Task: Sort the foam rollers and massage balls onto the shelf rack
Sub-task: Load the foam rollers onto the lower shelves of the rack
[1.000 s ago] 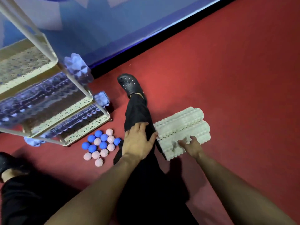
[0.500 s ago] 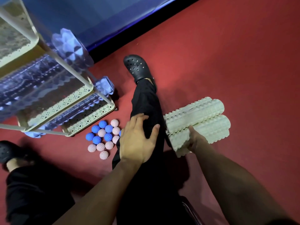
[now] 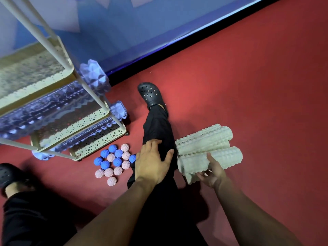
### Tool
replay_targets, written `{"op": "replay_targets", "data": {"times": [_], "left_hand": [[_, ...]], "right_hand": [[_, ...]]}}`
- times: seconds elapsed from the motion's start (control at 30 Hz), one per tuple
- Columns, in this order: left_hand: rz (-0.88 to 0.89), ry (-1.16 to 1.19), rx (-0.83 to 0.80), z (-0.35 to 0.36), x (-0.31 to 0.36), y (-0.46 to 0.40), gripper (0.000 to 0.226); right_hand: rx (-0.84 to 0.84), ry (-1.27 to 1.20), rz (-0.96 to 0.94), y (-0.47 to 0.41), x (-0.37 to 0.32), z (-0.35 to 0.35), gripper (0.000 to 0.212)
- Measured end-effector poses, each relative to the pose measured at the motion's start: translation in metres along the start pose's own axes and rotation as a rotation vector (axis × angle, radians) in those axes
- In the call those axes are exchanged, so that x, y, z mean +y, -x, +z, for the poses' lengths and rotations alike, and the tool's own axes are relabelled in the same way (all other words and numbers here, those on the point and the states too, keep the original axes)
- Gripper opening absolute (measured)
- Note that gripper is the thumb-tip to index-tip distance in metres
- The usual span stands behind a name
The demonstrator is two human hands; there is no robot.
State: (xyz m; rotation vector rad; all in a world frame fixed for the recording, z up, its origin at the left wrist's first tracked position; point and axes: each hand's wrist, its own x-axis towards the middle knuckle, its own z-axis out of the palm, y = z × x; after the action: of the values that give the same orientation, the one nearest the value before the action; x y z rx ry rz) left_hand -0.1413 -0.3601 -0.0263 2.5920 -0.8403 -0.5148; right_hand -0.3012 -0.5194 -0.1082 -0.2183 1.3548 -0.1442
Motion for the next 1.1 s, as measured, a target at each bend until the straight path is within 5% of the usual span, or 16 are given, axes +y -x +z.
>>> {"op": "replay_targets", "data": {"times": [0.23,0.43,0.63,0.8,0.9,1.0,1.1], "left_hand": [[-0.177,0.504,-0.046,-0.025,0.009,0.015,0.078],[-0.308,0.947,0.156,-0.093,0.009,0.024,0.091],[-0.324,1.194,0.443,-0.182,-0.028,0.049,0.047],[-0.382,1.178,0.663,-0.234,-0.085,0.082,0.036],[-0.413,1.135,0.808,-0.266,-0.115,0.103,0.040],[-0.414,1.084,0.866,-0.293,-0.143,0.119,0.040],[-0.355,1.054,0.880,-0.315,-0.164,0.127,0.029]], "right_hand": [[-0.274,-0.108,-0.196,0.084,0.010,0.037,0.038],[-0.580,0.015,-0.310,0.153,0.032,0.106,0.047],[-0.713,0.268,-0.419,0.202,0.087,0.187,0.050],[-0.693,0.710,-0.578,0.245,0.131,0.225,0.039],[-0.579,1.099,-0.885,0.259,0.137,0.242,0.058],[-0.380,1.260,-1.426,0.272,0.128,0.265,0.056],[-0.438,1.392,-1.817,0.292,0.115,0.295,0.055]]}}
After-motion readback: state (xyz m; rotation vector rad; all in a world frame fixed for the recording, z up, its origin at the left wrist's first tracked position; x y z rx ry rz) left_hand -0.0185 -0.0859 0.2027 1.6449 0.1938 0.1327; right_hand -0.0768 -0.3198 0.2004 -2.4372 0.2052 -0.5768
